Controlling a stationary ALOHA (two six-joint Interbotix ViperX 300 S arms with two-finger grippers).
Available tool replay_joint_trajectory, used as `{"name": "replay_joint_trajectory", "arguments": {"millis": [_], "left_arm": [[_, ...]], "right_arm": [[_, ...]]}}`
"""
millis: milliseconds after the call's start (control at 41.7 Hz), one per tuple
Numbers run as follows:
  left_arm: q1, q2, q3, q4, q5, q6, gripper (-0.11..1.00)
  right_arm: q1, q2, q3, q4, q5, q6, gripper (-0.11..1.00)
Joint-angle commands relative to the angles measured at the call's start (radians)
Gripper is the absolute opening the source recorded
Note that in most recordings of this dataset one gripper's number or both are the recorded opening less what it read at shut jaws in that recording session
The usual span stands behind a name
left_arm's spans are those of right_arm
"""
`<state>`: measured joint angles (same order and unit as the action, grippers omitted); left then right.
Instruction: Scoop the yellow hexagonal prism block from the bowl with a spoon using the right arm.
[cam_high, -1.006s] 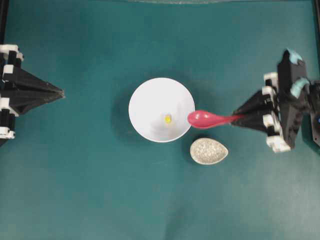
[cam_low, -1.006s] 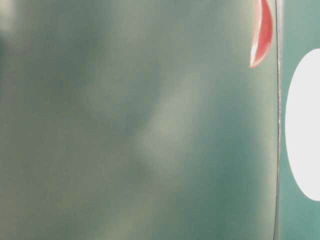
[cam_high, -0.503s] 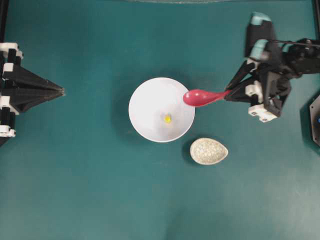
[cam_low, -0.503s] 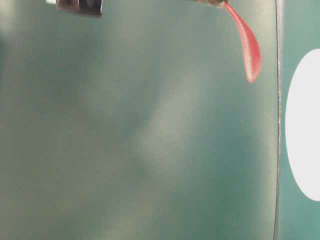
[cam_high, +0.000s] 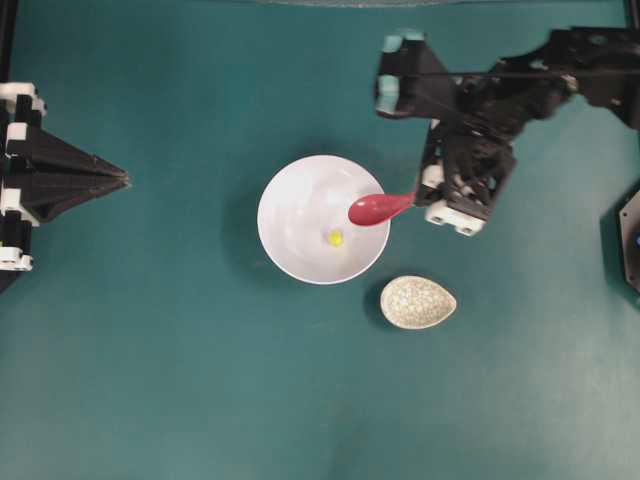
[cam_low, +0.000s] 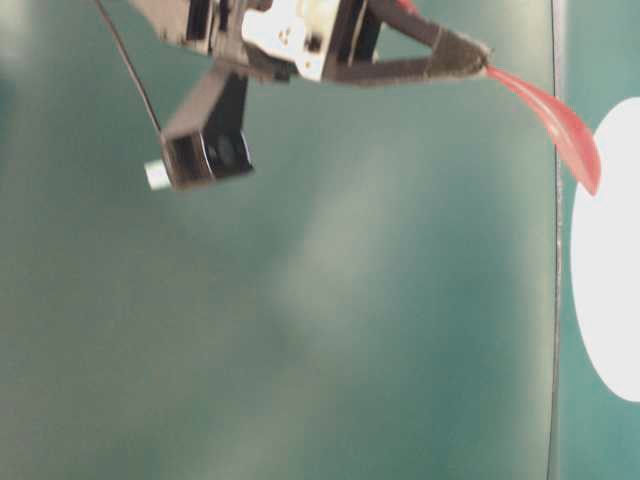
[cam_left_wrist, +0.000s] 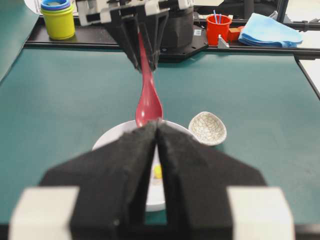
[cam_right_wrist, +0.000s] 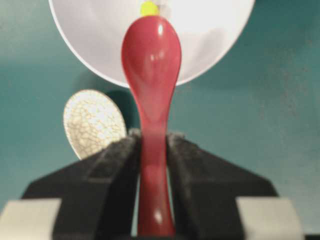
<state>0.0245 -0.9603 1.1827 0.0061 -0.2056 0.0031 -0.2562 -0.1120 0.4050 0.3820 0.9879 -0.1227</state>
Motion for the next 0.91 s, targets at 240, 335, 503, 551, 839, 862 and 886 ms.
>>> {"name": "replay_joint_trajectory", "arguments": {"millis": [240,335,503,551,839,862,886], "left_arm": [[0.003,0.008,-0.028,0.000,-0.005,0.002,0.09],[0.002,0.008,-0.029,0.002,-0.006,0.002,0.09],[0.002,0.008,-0.029,0.005,-0.006,0.003,0.09],[0.002,0.008,-0.029,0.005,-0.006,0.003,0.09],[0.002,0.008,-0.029,0.006,-0.006,0.005,0.09],[0.002,0.008,-0.029,0.005,-0.006,0.005,0.09],[0.002,0.008,-0.029,0.006,-0.006,0.005,0.09]], "right_arm": [[-0.002,0.112,-0.202,-0.025,0.178,0.061,0.24],[0.002,0.132,-0.218,-0.025,0.202,0.061,0.24],[0.012,0.152,-0.224,-0.025,0.232,0.063,0.24],[0.017,0.156,-0.222,-0.025,0.232,0.063,0.24],[0.035,0.187,-0.224,-0.023,0.225,0.063,0.24],[0.037,0.190,-0.224,-0.023,0.225,0.063,0.24],[0.037,0.195,-0.224,-0.021,0.225,0.063,0.24]]}}
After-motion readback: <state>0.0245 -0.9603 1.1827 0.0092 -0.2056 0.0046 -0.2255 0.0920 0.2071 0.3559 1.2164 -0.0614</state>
